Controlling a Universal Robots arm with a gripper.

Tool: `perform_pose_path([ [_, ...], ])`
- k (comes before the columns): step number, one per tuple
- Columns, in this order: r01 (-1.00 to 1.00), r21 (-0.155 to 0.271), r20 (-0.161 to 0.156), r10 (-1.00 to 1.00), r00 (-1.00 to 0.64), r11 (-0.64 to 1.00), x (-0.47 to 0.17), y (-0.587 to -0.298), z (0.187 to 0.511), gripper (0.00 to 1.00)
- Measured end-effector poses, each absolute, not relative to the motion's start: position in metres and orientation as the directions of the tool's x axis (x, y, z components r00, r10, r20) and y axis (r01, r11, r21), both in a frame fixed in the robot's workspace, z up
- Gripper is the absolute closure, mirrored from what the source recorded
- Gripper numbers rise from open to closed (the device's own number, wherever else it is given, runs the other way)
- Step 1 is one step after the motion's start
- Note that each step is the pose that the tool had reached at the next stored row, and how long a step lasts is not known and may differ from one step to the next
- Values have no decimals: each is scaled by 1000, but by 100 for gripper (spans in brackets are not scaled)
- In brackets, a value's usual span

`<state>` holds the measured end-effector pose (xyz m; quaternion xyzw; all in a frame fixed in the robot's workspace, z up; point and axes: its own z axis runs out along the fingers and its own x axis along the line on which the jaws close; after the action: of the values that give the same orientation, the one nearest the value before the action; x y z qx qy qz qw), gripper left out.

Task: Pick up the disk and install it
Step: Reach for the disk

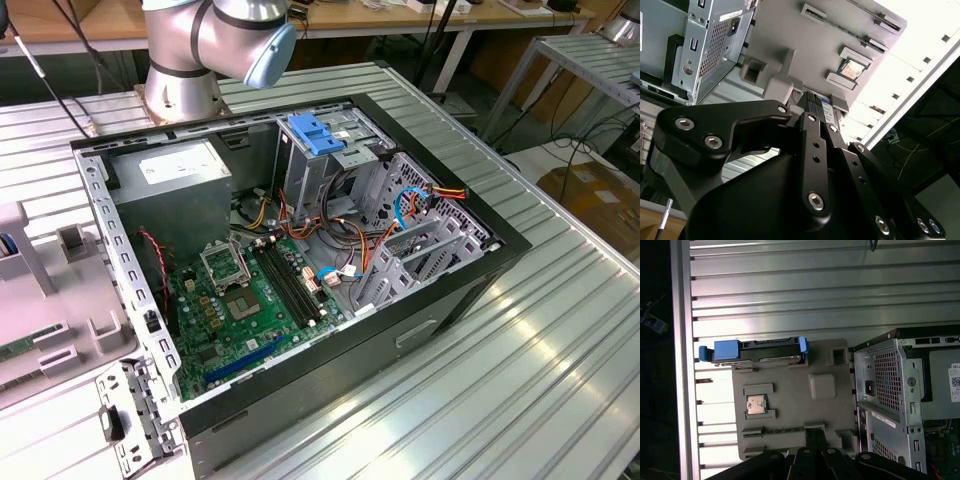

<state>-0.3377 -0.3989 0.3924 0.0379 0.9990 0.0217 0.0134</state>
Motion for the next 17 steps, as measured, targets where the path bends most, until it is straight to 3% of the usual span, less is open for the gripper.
perform_pose_path([
  [17,75,44,-25,76,-997,996,-352,-399,392,89],
])
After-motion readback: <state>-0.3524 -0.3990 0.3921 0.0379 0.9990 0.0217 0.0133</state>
